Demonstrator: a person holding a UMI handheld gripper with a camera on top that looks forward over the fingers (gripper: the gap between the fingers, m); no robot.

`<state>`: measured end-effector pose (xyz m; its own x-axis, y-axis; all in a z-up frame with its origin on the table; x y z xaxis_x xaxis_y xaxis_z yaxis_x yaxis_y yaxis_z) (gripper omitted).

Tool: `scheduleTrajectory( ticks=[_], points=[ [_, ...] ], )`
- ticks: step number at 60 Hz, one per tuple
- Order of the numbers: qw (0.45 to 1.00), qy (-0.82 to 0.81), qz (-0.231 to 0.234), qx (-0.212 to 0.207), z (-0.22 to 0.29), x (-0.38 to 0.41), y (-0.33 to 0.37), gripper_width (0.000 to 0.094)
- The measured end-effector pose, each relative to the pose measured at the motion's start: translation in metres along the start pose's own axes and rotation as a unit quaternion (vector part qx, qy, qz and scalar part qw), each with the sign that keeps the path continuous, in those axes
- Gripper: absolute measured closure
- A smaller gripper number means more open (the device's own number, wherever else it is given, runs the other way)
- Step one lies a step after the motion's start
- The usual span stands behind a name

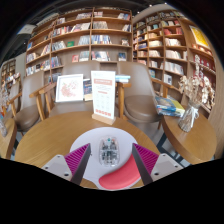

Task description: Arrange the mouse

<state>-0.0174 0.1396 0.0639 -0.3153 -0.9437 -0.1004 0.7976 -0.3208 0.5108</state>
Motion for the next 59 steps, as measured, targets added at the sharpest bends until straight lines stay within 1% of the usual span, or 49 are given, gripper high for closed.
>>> scheduleTrajectory(
  ticks=[5,13,21,28,35,44,49,53,59],
  points=[
    [1.0,0.001,-0.002,-0.014,0.004,-0.01,0.055,0.0091],
    [1.0,0.007,-0.001,-0.028,-0.007,-0.027,0.153,0.0081],
    [1.0,0.009,0.0,-0.027,-0.037,-0.045,0.242,0.0082],
    [1.0,0.012,0.012,-0.025,-0.065,-0.051,0.301,0.0082],
    [0.999,0.013,0.007,-0.034,-0.082,-0.06,0.344,0.0081],
    [0.998,0.029,0.005,-0.051,-0.092,-0.06,0.377,0.0082],
    [0.998,0.023,0.021,-0.056,-0.094,-0.054,0.393,0.008],
    [0.997,0.029,0.022,-0.068,-0.092,-0.052,0.403,0.008],
    [0.997,0.022,0.031,-0.069,-0.092,-0.046,0.413,0.008]
  ],
)
Point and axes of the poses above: the point between the fingertips, and its own axes, seen from behind it with the camera up: x to the left, z up, y backward, against the way the camera looks, the point moved 3 cm from there along y, backward, against the way the camera looks, and after that the axes turned 8 degrees about -z, right-handed, at the moved point
